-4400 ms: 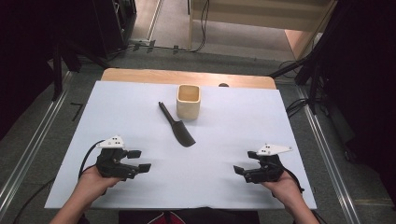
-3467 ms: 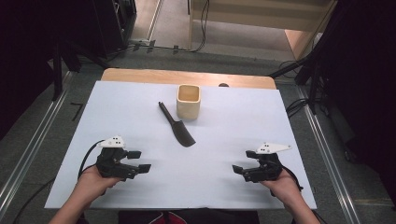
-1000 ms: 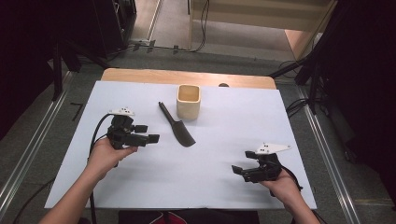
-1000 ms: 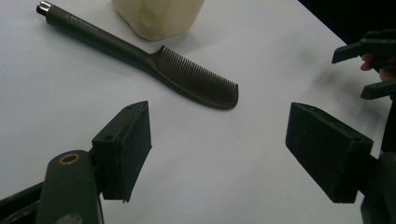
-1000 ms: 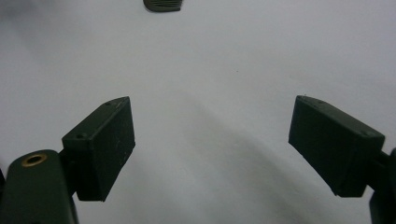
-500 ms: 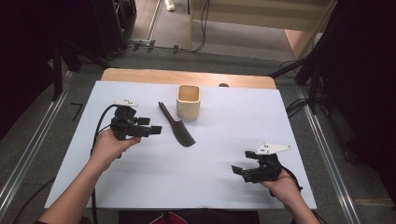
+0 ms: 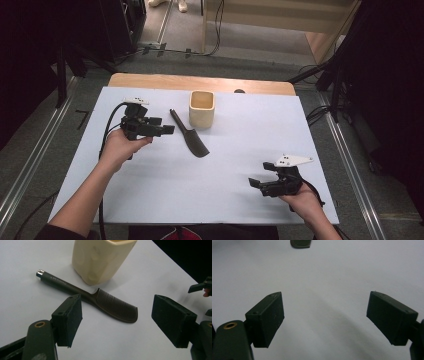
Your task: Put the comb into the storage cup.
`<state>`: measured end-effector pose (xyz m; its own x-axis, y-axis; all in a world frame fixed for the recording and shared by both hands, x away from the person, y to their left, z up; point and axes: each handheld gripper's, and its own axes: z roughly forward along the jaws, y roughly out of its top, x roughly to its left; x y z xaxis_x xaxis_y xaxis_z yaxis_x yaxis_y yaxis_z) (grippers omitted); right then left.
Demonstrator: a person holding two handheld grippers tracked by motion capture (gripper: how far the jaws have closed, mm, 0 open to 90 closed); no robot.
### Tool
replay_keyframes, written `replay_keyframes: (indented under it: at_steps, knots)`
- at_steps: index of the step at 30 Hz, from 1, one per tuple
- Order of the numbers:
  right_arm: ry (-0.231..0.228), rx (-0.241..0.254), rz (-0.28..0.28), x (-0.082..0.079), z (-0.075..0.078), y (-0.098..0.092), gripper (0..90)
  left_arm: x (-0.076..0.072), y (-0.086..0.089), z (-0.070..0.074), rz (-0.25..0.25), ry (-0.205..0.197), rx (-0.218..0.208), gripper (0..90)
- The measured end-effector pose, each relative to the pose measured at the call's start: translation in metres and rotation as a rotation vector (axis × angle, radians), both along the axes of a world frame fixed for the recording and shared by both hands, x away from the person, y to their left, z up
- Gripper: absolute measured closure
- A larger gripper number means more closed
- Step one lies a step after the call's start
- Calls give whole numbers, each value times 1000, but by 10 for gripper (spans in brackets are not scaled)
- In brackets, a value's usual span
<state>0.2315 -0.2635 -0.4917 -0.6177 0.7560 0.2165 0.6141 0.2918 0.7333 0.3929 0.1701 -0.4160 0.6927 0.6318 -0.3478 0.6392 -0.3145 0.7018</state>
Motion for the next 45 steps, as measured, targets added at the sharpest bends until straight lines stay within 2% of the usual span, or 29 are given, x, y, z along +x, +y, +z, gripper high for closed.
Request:
replay_keyframes:
  at_steps: [13, 18, 21, 27, 32, 45]
  knots:
    - [-3, -1, 6, -1, 0, 0, 128, 25, -14, 3, -1, -11, 23, 269]
    - [-1, 3, 7, -2, 0, 1, 129, 37, -18, 5, 2, -14, 17, 273]
    - [-3, 3, 6, -2, 1, 1, 128, 44, -20, 5, 6, -3, 9, 278]
    - [-5, 4, 10, -2, 1, 1, 129, 56, -22, 7, 17, -10, 20, 280]
    - [-4, 5, 9, -2, 1, 1, 129, 66, -23, 6, 30, -9, 6, 283]
    - [-6, 8, 12, -2, 1, 1, 129, 87, -33, 2, 49, -10, 37, 299]
